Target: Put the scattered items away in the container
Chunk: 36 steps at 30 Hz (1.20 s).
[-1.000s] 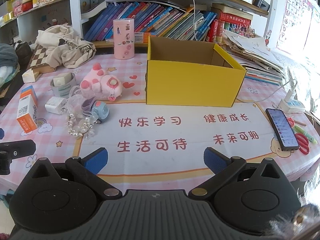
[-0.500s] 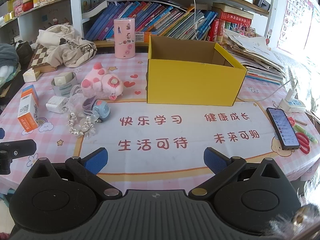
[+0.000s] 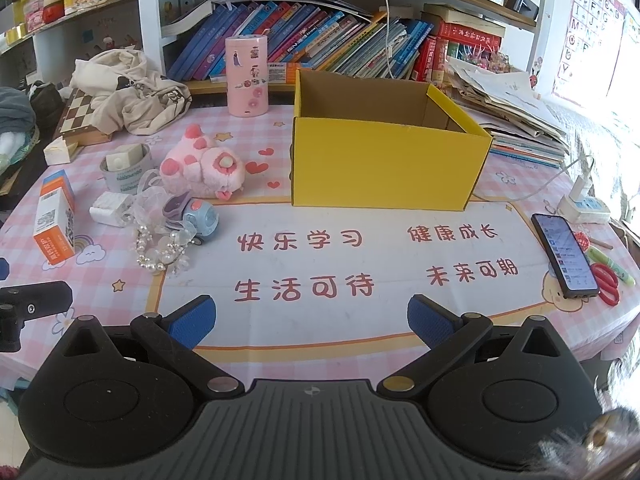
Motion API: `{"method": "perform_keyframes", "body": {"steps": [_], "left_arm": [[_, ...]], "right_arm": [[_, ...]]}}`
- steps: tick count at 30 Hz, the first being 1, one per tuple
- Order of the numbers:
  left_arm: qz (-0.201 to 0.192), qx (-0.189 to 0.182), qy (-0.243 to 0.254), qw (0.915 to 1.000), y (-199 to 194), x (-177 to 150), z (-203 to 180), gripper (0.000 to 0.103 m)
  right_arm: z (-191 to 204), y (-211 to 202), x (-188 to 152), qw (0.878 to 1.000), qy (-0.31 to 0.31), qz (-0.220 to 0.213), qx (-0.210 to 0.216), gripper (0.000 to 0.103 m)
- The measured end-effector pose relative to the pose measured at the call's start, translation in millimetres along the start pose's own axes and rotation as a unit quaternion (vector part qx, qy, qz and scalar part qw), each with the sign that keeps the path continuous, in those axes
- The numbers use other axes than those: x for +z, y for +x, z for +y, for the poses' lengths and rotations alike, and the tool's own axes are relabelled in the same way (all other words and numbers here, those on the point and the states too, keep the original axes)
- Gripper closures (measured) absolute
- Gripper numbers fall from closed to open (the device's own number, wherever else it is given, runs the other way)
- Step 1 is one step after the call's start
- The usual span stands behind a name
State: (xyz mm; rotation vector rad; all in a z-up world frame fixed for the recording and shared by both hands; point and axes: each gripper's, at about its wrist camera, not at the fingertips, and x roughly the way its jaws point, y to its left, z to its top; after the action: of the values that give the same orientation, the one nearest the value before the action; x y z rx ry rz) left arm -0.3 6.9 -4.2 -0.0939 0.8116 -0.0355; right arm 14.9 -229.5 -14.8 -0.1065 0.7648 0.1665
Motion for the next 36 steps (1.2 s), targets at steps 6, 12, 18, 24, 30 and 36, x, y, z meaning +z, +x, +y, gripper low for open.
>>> {"method": "perform_keyframes", "body": {"steps": [6,12,18,24,30,36], "left_arm": [[0.001,0.000,-0.002,1.0000,0.6,-0.7,0.3,0.000],[0.002,-0.003,-0.001,1.0000,1.6,-0.5,-0.1,0.000],[0.007,-0.004,-0.001,1.0000,3.9,-0.7,-0.2,0.000],[0.007,-0.002,-0.001,1.0000,4.0,0.0,-2.1,0.000],[0.006,-0.005,-0.002,1.0000,3.9,-0.6,-2.0,0.000],[0.005,-0.013,0.000,0.9999,1.9,-1.1,-2.4,0.000]], "right_arm": [[0.5,0.9,-0.1,1.000,-0.003,0.002,0.001,0.000],[1.8,1.5,0.2,1.000,-0.001,0.002,-0.001,0.000],[0.2,2.9,-0.3,1.000,0.001,0.005,-0.001,0.000],[0.3,2.8,-0.1,1.000,-0.001,0.004,0.002,0.000],[-0.6,2.5,-0.2,1.000,0.000,0.003,0.004,0.000],[-0.4,0.1,0.0,1.000,0.004,0.004,0.019,0.000]]}}
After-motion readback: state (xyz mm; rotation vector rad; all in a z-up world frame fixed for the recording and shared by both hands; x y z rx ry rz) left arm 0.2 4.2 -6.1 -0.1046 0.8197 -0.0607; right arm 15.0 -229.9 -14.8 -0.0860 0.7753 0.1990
